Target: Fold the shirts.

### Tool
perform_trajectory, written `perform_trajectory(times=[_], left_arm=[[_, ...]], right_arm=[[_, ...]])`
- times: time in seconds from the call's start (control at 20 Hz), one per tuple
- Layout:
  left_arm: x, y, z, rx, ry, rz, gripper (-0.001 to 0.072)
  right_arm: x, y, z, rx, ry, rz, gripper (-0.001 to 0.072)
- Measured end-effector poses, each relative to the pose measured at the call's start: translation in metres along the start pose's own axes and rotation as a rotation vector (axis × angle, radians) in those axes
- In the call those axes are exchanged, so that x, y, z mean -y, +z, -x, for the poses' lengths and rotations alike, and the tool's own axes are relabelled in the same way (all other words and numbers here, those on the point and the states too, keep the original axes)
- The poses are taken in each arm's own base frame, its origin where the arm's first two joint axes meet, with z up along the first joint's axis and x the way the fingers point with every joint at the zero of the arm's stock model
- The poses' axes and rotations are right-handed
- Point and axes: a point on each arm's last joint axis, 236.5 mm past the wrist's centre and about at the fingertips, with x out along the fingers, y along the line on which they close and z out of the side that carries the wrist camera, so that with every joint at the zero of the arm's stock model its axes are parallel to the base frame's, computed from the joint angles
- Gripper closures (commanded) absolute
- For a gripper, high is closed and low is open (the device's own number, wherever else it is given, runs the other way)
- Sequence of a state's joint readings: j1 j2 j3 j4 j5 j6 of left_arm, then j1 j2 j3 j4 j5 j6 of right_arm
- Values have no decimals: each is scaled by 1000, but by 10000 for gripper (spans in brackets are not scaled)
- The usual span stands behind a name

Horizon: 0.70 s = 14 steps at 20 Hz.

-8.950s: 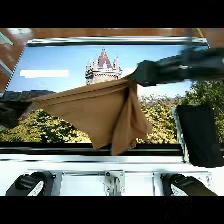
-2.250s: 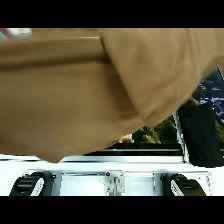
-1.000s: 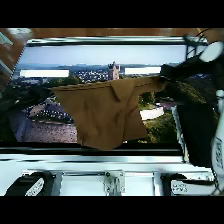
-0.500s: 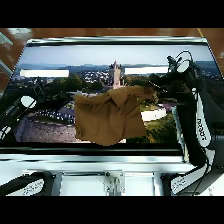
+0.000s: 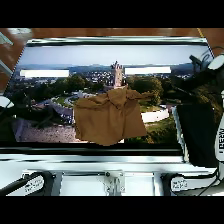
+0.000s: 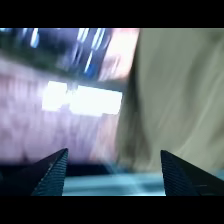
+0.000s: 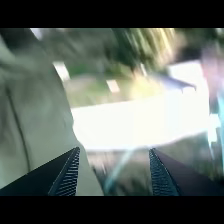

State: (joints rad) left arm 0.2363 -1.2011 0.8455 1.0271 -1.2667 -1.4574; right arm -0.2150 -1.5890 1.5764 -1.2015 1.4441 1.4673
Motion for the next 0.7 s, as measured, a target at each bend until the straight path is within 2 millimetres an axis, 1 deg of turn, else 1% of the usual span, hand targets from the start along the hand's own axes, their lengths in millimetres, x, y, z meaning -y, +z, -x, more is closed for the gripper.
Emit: perform_trajectory(times=[0.05,0.1,0.2,0.3,0.35,0.55,0.65,0.7], left_arm=[[-5,-19,-11,-56,1,-6,-13],[-6,-34,-22,-93,-6,-8,-13],[-3,-54,-44,-131,-26,-13,-13],[6,-64,-64,-131,-47,-20,-13],[10,-66,-71,-126,-53,-25,-13],[33,-68,-95,-109,-110,-32,-13],[39,-71,-105,-112,-123,-32,-5],[43,-72,-108,-117,-132,-31,180]], right_arm=[[1,-15,-6,-49,29,-16,118],[0,-28,-13,-89,60,-29,119],[-9,-45,-28,-135,131,-56,119],[-22,-52,-40,-142,186,-68,119],[-29,-54,-47,-145,202,-66,119],[-49,-56,-60,-136,230,-27,119],[-55,-56,-64,-127,234,-16,119],[-58,-56,-65,-127,238,-13,119]])
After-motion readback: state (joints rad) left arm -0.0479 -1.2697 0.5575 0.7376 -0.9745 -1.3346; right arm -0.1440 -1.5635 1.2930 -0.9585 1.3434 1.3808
